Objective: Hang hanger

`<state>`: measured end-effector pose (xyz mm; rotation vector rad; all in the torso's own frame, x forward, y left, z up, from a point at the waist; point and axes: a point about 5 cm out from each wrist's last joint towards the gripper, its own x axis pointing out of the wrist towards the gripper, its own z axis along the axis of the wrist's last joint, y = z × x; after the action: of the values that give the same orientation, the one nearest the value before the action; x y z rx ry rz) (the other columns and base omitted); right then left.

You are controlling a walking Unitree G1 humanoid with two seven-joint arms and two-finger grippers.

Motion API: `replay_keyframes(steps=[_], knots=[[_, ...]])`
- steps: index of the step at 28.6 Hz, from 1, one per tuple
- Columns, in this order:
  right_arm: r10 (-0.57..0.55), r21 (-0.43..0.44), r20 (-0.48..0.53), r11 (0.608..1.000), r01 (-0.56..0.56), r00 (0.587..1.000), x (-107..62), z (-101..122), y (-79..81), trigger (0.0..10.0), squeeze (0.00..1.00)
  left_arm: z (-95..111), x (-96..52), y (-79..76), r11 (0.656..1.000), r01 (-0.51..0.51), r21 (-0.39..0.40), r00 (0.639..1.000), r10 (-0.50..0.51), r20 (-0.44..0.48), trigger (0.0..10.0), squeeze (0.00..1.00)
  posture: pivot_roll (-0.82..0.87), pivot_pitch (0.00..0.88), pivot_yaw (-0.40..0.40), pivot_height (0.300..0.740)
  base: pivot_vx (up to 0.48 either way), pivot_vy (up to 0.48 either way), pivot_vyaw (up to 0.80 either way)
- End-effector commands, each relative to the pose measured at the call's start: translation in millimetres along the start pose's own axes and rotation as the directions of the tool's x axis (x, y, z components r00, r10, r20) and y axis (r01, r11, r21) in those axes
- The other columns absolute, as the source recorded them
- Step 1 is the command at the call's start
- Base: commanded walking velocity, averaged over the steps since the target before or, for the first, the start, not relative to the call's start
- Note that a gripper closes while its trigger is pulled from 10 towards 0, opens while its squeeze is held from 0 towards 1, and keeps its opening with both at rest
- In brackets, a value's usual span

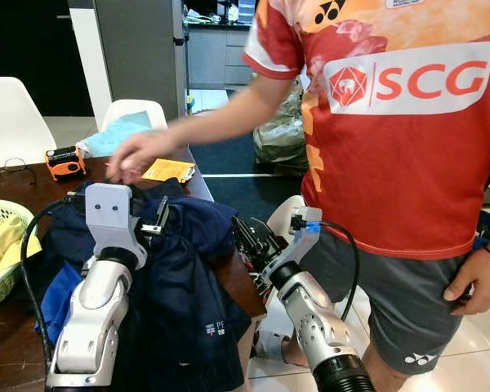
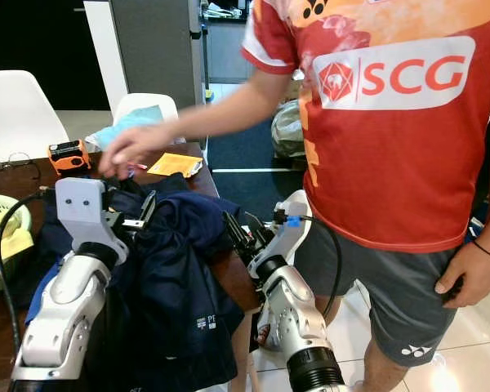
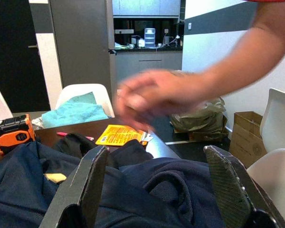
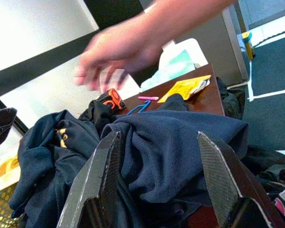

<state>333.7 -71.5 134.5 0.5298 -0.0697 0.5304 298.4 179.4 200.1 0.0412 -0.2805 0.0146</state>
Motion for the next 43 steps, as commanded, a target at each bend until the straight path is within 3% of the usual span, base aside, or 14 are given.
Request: replay_keyframes(steps=[1, 43], knots=[[0.002, 0.013, 0.009, 1.000, -0.002, 1.000, 1.8, 0.3, 4.4, 10.0, 0.00, -0.7, 2.3, 3.1, 1.000, 0.003, 0.022, 1.000, -0.002, -0.013, 10.0, 0.00, 0.16, 0.000, -0.029, 0.740, 0.000, 0.000, 0.00], [-0.024, 0.031, 0.003, 0.999, 0.024, 1.000, -0.5, -4.6, 3.2, 10.0, 0.00, -7.6, -0.2, -0.1, 0.999, 0.037, 0.027, 0.998, -0.035, -0.056, 10.0, 0.00, 0.16, 0.000, -0.016, 0.740, 0.000, 0.000, 0.00]])
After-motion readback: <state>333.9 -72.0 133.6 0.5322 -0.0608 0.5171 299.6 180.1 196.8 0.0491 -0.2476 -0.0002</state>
